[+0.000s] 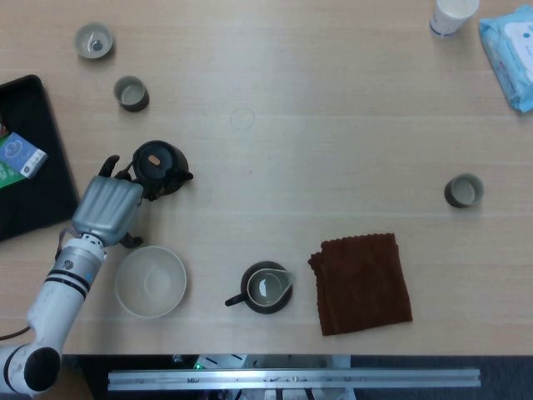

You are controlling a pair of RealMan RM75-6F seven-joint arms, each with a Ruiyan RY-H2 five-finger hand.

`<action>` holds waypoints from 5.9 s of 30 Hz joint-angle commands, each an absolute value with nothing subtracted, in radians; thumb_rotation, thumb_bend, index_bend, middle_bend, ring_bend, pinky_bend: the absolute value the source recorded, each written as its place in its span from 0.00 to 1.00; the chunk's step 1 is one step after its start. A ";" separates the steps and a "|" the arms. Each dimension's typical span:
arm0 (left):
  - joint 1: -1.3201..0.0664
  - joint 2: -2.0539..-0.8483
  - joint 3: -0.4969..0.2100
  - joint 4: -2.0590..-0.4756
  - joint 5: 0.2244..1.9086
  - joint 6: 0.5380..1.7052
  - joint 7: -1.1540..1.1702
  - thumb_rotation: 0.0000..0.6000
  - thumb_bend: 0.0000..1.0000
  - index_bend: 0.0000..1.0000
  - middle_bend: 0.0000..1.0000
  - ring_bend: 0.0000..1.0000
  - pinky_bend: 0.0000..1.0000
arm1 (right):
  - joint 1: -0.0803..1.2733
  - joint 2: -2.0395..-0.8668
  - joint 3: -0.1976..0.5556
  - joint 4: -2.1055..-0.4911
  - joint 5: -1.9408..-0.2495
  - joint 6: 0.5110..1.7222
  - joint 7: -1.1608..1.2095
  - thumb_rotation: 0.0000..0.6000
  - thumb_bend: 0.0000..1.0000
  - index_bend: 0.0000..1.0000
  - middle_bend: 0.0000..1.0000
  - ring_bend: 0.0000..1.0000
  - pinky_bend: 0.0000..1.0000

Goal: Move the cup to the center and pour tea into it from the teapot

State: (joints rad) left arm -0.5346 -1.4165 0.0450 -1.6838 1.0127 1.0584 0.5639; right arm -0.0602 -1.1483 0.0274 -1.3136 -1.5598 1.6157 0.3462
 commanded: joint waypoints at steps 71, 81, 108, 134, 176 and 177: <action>-0.577 -1.434 -0.060 -1.604 1.025 0.982 0.418 0.44 0.08 0.86 1.00 0.81 0.02 | -0.066 -1.149 0.051 -1.313 -1.525 1.609 0.360 1.00 0.09 0.35 0.33 0.24 0.32; -0.560 -1.442 -0.096 -1.577 1.029 1.023 0.342 0.40 0.08 0.91 1.00 0.85 0.02 | -0.066 -1.144 0.050 -1.321 -1.537 1.620 0.358 1.00 0.09 0.35 0.33 0.24 0.32; -0.503 -1.534 -0.200 -1.528 1.103 1.334 0.400 0.74 0.15 1.00 1.00 0.96 0.15 | -0.065 -1.132 0.035 -1.355 -1.578 1.639 0.332 1.00 0.09 0.35 0.33 0.24 0.32; -0.467 -1.487 -0.187 -1.561 1.225 1.374 0.365 0.65 0.35 1.00 1.00 0.96 0.15 | -0.007 -1.098 -0.003 -1.409 -1.661 1.578 0.213 1.00 0.09 0.35 0.33 0.24 0.32; -0.444 -1.377 -0.147 -1.682 1.313 1.333 0.378 0.65 0.35 0.99 1.00 0.92 0.15 | 0.282 -1.026 0.031 -1.714 -1.516 1.109 -0.309 1.00 0.05 0.26 0.26 0.20 0.32; -0.442 -1.374 -0.145 -1.685 1.315 1.334 0.378 0.65 0.35 0.99 1.00 0.92 0.15 | 0.291 -1.035 0.032 -1.708 -1.506 1.093 -0.319 1.00 0.05 0.26 0.26 0.20 0.32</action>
